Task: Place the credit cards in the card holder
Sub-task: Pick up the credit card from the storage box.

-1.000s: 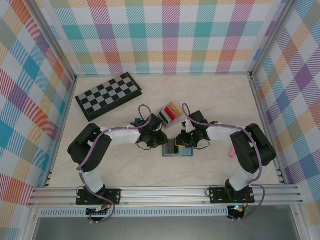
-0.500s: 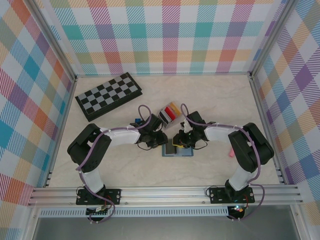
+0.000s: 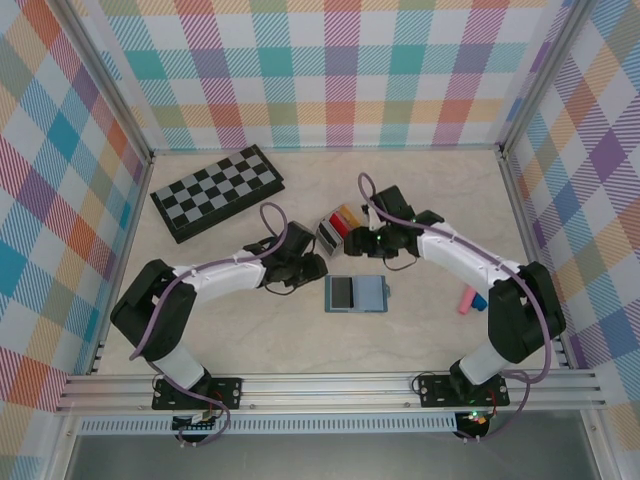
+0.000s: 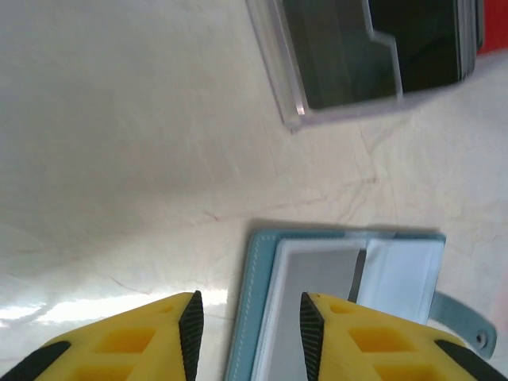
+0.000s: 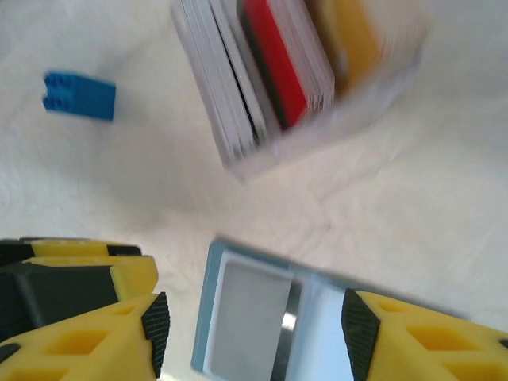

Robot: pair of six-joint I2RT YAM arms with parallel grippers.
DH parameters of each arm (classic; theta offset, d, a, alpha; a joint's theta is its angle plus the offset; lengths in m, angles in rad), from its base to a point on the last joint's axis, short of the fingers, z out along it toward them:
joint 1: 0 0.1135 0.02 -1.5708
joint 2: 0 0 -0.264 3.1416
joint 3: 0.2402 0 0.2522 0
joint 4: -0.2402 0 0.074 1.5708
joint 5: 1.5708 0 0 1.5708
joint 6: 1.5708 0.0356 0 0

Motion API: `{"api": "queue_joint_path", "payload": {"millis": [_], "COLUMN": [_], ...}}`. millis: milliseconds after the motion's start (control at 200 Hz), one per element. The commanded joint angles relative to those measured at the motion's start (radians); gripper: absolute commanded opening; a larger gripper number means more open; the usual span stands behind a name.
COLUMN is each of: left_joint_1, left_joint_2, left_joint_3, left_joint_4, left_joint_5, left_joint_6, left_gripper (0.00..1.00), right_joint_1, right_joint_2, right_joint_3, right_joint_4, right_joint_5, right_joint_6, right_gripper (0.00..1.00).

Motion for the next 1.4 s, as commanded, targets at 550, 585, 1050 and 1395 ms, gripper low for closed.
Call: {"api": "queue_joint_path", "payload": {"millis": [550, 585, 1050, 1395], "left_joint_1": [0.167, 0.169, 0.174, 0.174], "left_joint_2": [0.228, 0.24, 0.347, 0.3], "left_joint_3": [0.258, 0.27, 0.324, 0.26], "left_joint_4": [0.039, 0.037, 0.049, 0.145], "left_joint_5": [0.143, 0.143, 0.164, 0.184], "left_joint_6": [-0.065, -0.068, -0.091, -0.114], "left_gripper": [0.5, 0.5, 0.45, 0.51], "right_joint_1": [-0.004, -0.007, -0.032, -0.038], "right_joint_2": [0.365, 0.378, 0.462, 0.48], "right_joint_3": [0.497, 0.508, 0.584, 0.605], "right_joint_4": [-0.284, -0.288, -0.316, -0.323], "right_joint_5": [0.267, 0.275, 0.213, 0.266], "right_joint_6": [-0.259, -0.262, -0.293, -0.343], "right_gripper": [0.54, 0.54, 0.56, 0.59]}}
